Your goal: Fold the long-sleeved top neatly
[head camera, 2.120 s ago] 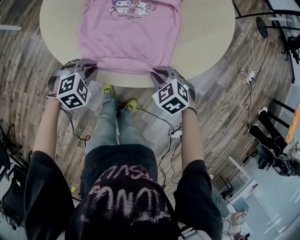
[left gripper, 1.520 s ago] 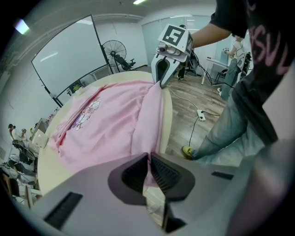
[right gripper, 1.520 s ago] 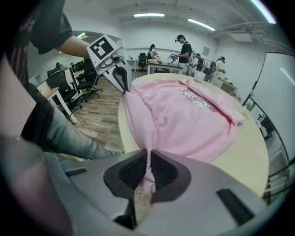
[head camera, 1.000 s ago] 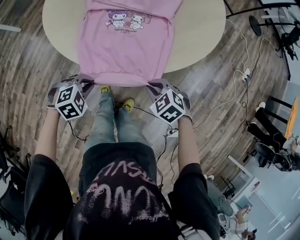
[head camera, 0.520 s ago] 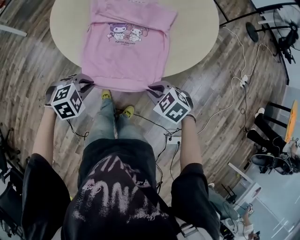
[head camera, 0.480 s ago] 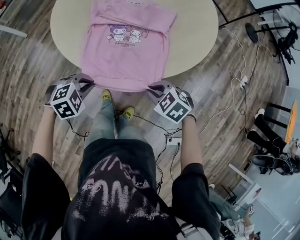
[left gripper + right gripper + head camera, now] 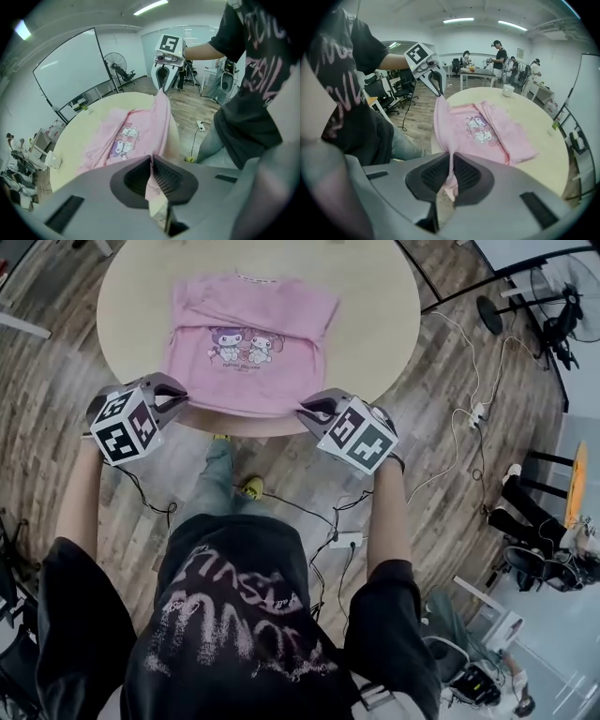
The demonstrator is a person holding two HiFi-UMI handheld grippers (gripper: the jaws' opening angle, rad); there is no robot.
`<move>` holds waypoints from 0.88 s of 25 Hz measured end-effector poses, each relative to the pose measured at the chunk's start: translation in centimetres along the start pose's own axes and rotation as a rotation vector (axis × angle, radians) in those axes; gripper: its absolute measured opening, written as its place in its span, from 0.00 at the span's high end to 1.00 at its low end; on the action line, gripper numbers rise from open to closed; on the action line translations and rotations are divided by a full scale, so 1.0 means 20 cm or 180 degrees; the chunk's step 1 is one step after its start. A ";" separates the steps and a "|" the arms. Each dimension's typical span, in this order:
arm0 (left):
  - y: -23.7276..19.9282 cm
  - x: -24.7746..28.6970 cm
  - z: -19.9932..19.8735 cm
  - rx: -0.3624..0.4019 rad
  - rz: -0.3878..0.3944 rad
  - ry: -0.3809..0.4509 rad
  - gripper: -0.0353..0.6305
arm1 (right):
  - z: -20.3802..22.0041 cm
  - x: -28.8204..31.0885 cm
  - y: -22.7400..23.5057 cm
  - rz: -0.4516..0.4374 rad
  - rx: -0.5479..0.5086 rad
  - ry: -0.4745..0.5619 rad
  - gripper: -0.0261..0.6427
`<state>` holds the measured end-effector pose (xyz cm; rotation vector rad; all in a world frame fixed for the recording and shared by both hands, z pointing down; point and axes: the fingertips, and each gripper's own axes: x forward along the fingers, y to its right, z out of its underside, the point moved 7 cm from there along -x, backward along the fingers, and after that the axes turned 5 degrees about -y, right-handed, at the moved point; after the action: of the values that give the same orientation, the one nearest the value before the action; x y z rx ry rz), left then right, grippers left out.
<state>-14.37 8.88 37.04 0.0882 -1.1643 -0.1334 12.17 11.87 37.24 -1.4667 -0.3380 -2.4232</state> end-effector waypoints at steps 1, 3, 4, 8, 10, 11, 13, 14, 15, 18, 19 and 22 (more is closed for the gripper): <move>-0.06 -0.01 -0.01 0.0006 -0.0007 0.0010 0.91 | -0.03 -0.01 0.04 0.0016 0.0001 0.0011 0.92; -0.18 -0.02 -0.02 0.0038 -0.0003 0.0025 0.91 | -0.08 -0.03 0.13 0.0038 0.0004 0.0017 0.92; -0.24 -0.02 -0.03 0.0054 0.0012 0.0036 0.91 | -0.10 -0.03 0.19 0.0050 0.0001 0.0003 0.92; -0.48 0.00 -0.04 0.0066 0.0087 0.0088 0.91 | -0.21 -0.03 0.40 0.0081 -0.0017 -0.0087 0.92; -0.59 0.01 -0.03 0.0081 0.0136 0.0108 0.91 | -0.27 -0.03 0.49 0.0083 -0.0010 -0.0130 0.92; -0.64 0.02 -0.03 0.0094 0.0160 0.0120 0.91 | -0.29 -0.02 0.54 0.0084 0.0001 -0.0153 0.92; -0.74 0.04 -0.02 0.0115 0.0222 0.0158 0.91 | -0.33 -0.01 0.62 0.0086 0.0029 -0.0198 0.92; -0.78 0.05 -0.02 0.0121 0.0256 0.0177 0.91 | -0.35 -0.01 0.66 0.0083 0.0043 -0.0218 0.92; -0.81 0.06 -0.01 0.0123 0.0283 0.0189 0.91 | -0.36 0.00 0.69 0.0081 0.0055 -0.0233 0.92; -0.95 0.10 0.02 0.0106 0.0315 0.0205 0.91 | -0.41 0.04 0.82 0.0081 0.0081 -0.0243 0.92; -0.99 0.12 0.02 0.0086 0.0337 0.0213 0.91 | -0.43 0.06 0.85 0.0069 0.0086 -0.0250 0.92; -1.08 0.17 0.03 0.0011 0.0434 0.0211 0.91 | -0.43 0.10 0.96 0.0012 0.0104 -0.0273 0.92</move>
<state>-14.91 -13.04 37.29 0.0159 -1.1007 -0.0080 11.13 -9.15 36.01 -1.5586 -0.3913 -2.3453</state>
